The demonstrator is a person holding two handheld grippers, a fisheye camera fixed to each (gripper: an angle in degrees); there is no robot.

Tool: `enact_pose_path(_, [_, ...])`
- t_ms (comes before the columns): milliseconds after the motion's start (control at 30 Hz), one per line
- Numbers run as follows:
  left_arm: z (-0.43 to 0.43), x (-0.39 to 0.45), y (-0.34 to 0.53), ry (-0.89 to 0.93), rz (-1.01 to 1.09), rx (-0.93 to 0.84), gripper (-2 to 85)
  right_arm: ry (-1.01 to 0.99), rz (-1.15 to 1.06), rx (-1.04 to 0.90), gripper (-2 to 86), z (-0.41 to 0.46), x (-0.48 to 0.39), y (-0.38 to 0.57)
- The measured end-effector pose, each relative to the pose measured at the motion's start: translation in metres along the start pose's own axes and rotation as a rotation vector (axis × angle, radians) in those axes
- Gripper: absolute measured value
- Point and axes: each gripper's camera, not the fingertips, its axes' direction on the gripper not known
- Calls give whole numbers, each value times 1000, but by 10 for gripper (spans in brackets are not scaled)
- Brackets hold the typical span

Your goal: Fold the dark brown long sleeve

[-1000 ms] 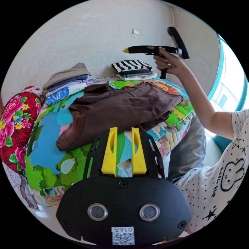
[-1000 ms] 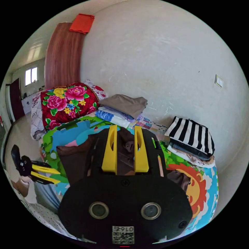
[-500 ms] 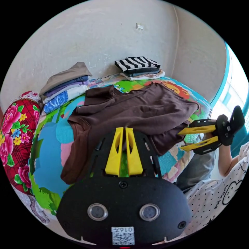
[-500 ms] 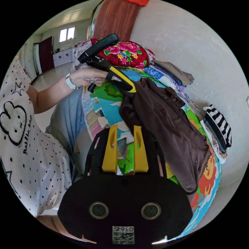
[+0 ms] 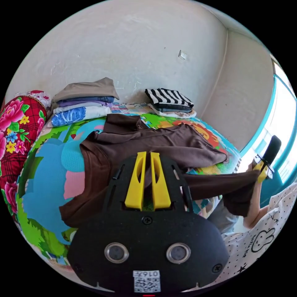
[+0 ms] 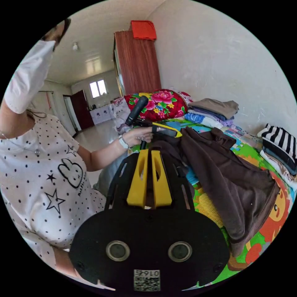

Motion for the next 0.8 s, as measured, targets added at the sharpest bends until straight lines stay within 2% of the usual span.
enact_pose_path(133, [-2,-6,9,20,-27,-14,-3,40,18,182,5,-38,7,9])
enact_pose_path(233, [-10,-6,17,-15,-43,12,-8,29,68,407,5,-66,19,18])
enact_pose_path(367, [-27,-10,31,-85,-91,70,-9,-15,106,805,6,-101,40,33])
enact_pose_path(433, [-30,-16,41,-124,-129,63,-9,43,103,862,8,-104,44,30])
enact_pose_path(533, [-19,-22,49,-171,-153,-18,-9,154,124,650,15,-74,52,-5])
enact_pose_path(600, [-10,-23,50,-184,-167,-69,-8,225,162,347,30,-24,63,-35])
enact_pose_path(700, [4,-20,48,-189,-159,-119,-6,359,179,15,75,36,72,-50])
enact_pose_path(733, [8,-17,44,-205,-141,-128,-6,406,184,-28,86,42,73,-50])
enact_pose_path(800, [12,-10,34,-241,-105,-129,-5,671,204,-63,98,46,71,-44])
